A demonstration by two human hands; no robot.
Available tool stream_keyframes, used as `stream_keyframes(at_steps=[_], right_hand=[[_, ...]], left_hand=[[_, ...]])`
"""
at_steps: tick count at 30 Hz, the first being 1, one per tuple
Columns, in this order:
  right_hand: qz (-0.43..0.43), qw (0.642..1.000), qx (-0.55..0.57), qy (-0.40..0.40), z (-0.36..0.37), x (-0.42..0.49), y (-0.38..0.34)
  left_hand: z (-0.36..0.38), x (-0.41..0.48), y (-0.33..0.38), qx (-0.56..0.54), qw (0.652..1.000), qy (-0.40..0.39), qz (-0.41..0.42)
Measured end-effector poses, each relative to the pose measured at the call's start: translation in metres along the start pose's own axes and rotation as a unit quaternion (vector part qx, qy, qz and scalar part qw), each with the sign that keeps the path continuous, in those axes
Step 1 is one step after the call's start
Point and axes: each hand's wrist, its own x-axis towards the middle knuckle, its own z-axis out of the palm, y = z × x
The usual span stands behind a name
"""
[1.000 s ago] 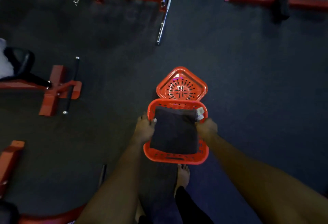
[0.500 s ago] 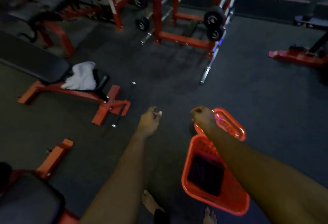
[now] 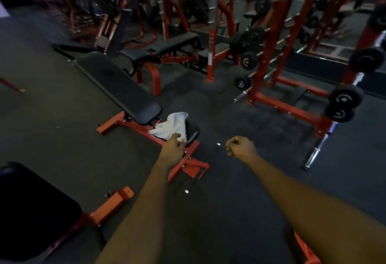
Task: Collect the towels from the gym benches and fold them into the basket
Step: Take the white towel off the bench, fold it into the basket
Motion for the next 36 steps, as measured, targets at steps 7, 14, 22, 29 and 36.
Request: stream_keyframes(at_steps=[7,14,22,29,36], right_hand=[[-0.026,0.997,-0.040,-0.058,0.076,0.107,-0.051],[-0.017,0.992,-0.063,-0.111,0.150,0.283,-0.080],[0.004,0.963,-0.163,-0.213,0.235,0.497,-0.068],[-0.117,0.893,-0.306,-0.308,0.324,0.609,-0.023],[-0.232,0.780,-0.485,-0.320,0.345,0.619,-0.026]], left_hand=[[-0.041,0.098,-0.052,0.017,0.999,0.031,-0.026],[-0.036,0.274,-0.095,0.041,0.996,0.009,-0.079],[0.013,0.494,-0.169,0.047,0.978,-0.054,-0.194],[0.078,0.587,-0.260,0.114,0.941,-0.215,-0.233],[0.068,0.582,-0.296,0.172,0.928,-0.258,-0.208]])
